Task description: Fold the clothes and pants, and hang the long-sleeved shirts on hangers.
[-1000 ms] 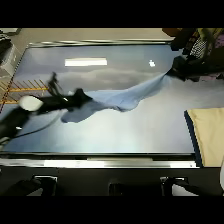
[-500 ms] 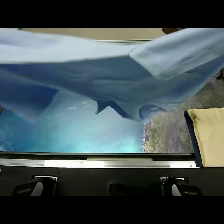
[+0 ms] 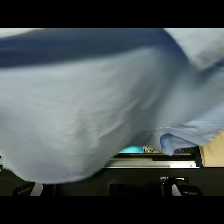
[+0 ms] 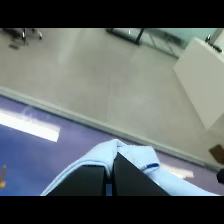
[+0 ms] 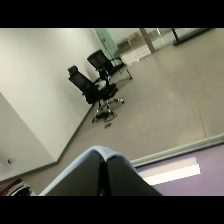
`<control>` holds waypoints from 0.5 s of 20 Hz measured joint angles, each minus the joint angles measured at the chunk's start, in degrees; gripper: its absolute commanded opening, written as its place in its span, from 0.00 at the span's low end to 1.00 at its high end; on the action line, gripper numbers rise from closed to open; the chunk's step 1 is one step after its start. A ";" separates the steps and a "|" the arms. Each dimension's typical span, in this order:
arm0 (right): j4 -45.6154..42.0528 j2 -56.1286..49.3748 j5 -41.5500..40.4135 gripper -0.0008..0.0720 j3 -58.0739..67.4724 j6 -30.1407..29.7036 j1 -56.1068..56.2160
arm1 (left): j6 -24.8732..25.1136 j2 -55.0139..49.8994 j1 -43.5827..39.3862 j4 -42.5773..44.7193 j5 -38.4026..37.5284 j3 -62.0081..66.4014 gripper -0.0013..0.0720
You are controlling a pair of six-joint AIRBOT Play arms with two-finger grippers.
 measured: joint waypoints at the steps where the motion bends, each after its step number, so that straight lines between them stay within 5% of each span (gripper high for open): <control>1: 0.11 -4.00 -0.35 0.06 0.00 0.00 0.00 | 0.70 -2.78 0.02 -1.38 -0.79 -1.86 0.04; 5: 1.01 -22.82 -2.36 0.06 -0.07 -0.46 0.09 | 4.33 -17.14 -2.10 -3.96 -0.66 -9.92 0.04; 10: 1.84 -46.62 -0.11 0.06 -0.07 -4.15 3.21 | 10.27 -39.60 -9.46 -4.48 8.68 -14.32 0.04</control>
